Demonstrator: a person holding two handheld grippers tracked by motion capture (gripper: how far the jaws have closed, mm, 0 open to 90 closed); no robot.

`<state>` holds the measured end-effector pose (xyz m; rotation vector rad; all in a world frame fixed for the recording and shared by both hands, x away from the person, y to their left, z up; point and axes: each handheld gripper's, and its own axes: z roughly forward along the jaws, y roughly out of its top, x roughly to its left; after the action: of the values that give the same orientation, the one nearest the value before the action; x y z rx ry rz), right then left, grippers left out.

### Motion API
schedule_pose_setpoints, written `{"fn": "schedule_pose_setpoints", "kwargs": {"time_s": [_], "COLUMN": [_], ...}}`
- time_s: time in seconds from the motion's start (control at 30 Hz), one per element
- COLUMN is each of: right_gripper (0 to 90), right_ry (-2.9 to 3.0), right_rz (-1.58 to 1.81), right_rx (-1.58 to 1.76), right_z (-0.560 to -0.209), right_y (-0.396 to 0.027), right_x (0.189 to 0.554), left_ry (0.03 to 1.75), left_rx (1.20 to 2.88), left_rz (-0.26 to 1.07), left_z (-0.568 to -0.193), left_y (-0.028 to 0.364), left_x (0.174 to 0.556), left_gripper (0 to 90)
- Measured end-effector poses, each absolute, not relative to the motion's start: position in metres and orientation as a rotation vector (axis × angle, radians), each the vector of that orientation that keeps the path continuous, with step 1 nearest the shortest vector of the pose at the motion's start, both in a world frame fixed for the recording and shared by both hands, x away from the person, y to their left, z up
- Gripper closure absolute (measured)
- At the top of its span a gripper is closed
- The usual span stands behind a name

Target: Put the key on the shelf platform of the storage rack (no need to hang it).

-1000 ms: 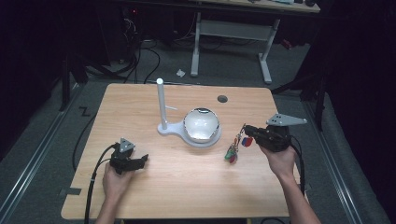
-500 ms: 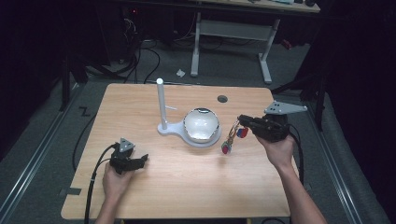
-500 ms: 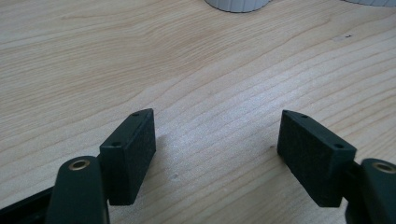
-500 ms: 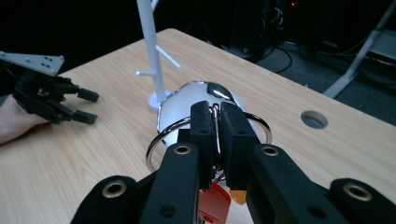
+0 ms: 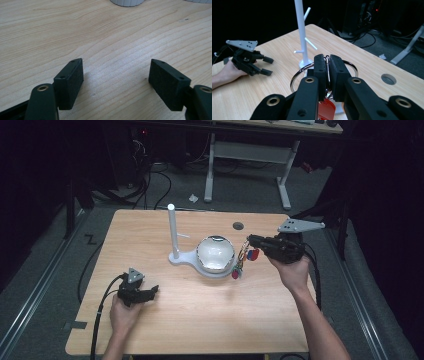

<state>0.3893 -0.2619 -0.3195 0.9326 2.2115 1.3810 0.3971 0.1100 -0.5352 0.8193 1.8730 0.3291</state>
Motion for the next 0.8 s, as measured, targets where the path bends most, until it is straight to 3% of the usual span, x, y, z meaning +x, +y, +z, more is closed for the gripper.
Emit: {"fn": "schedule_pose_setpoints", "kwargs": {"time_s": [0.8], "right_gripper": [84.7], "right_ry": [2.256], "right_rz": [1.419], "right_rx": [0.860], "right_z": [-0.290], "right_y": [-0.222], "right_x": [0.424], "left_ry": [1.873], "left_rx": [0.820], "left_rz": [0.330], "left_z": [-0.535], "left_y": [0.110], "left_x": [0.397], "left_gripper": [28.3]}}
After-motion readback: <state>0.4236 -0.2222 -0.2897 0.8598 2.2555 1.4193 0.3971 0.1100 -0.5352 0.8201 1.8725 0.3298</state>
